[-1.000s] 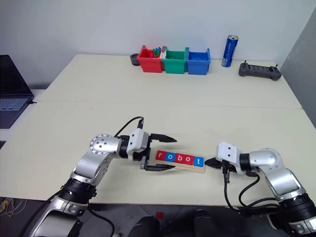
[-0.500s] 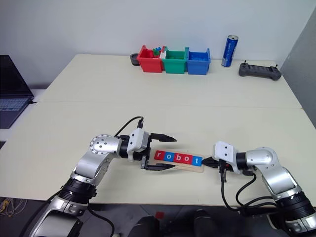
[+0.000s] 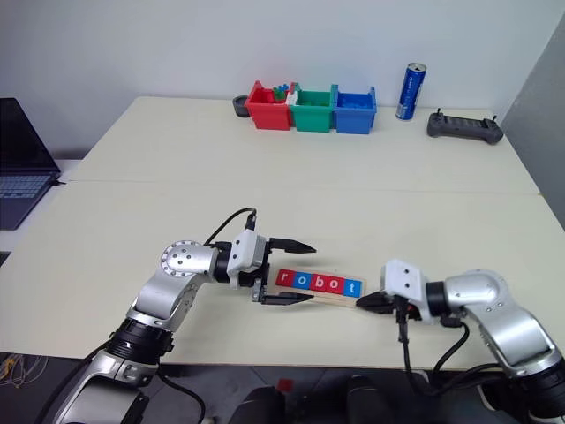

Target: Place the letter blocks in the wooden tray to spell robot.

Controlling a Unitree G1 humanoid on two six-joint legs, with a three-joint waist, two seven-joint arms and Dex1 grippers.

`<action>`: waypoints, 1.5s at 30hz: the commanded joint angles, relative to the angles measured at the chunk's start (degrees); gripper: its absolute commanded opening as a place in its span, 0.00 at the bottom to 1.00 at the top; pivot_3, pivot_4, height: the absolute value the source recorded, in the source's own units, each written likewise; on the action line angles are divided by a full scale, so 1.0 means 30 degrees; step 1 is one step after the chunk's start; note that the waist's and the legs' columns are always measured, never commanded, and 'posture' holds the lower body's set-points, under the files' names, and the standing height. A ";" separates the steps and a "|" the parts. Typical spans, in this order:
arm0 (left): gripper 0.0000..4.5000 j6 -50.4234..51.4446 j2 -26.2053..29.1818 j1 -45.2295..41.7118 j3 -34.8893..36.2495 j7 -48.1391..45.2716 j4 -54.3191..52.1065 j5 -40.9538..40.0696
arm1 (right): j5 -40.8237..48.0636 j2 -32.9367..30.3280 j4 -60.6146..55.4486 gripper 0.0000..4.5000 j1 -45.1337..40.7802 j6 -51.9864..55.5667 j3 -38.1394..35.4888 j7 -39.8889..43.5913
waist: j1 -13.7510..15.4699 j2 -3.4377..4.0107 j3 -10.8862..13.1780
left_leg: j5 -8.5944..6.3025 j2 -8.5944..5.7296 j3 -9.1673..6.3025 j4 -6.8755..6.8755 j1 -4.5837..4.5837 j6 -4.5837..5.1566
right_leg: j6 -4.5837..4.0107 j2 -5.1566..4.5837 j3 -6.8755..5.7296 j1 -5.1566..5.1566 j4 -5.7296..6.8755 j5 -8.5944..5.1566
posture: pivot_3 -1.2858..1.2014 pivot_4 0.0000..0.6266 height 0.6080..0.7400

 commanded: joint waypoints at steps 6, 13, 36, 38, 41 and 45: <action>1.00 -0.0089 0.0404 0.0294 0.0117 -0.0414 -0.0719 -0.0227 | -0.2023 0.1079 0.1029 0.01 -0.0168 -0.0806 0.1447 -0.1634 | 0.0003 0.0000 0.0000 | 0.0000 -0.0003 0.0005 -0.0001 0.0002 0.0000 | 0.0000 0.0000 0.0003 -0.0002 0.0001 -0.0001 | 0.52 0.24 1.00; 1.00 -0.0032 0.0374 0.0449 0.0203 -0.0152 -0.0930 -0.0196 | -0.3663 0.0868 0.3516 0.01 -0.0876 -0.2851 0.1227 -0.2229 | -0.0001 -0.0001 -0.0001 | 0.0000 0.0000 0.0008 0.0001 0.0017 0.0000 | 0.0001 0.0001 0.0004 0.0007 0.0001 0.0000 | 0.52 0.24 1.00; 1.00 0.2052 0.2471 0.1047 0.1444 0.0519 -0.0791 -0.0388 | 0.1115 -0.1758 -0.0380 0.75 0.1038 0.0707 -0.4440 -0.1184 | 0.0140 -0.0004 0.0002 | -0.0001 0.0003 0.0005 -0.0002 0.0003 0.0001 | 0.0000 0.0003 -0.0002 0.0003 -0.0005 -0.0001 | 0.52 0.24 1.00; 1.00 0.1883 0.2699 0.1246 0.1346 0.0713 -0.0794 -0.0023 | 0.1096 -0.1770 -0.0170 0.91 0.0931 0.0639 -0.4389 -0.1153 | 0.0134 -0.0003 0.0002 | 0.0000 0.0002 0.0007 -0.0002 0.0003 0.0001 | 0.0000 0.0002 0.0001 0.0002 -0.0006 -0.0001 | 0.52 0.24 1.00; 1.00 0.1626 0.2785 0.1315 0.1289 0.1050 -0.0641 0.0400 | 0.0699 -0.1774 0.0195 0.99 0.0648 0.0453 -0.4083 -0.1283 | 0.0148 -0.0006 0.0004 | -0.0001 0.0004 0.0006 -0.0006 0.0002 0.0001 | -0.0001 0.0003 -0.0001 0.0001 -0.0006 -0.0002 | 0.52 0.24 1.00; 1.00 0.1855 0.2877 0.1553 0.1257 0.1070 -0.1147 0.0435 | 0.0341 -0.1896 0.0554 0.99 0.0471 0.0470 -0.3757 -0.1179 | 0.0162 -0.0006 0.0004 | 0.0000 0.0003 0.0006 -0.0003 -0.0001 0.0001 | 0.0000 0.0000 -0.0001 0.0001 -0.0009 -0.0002 | 0.52 0.24 1.00</action>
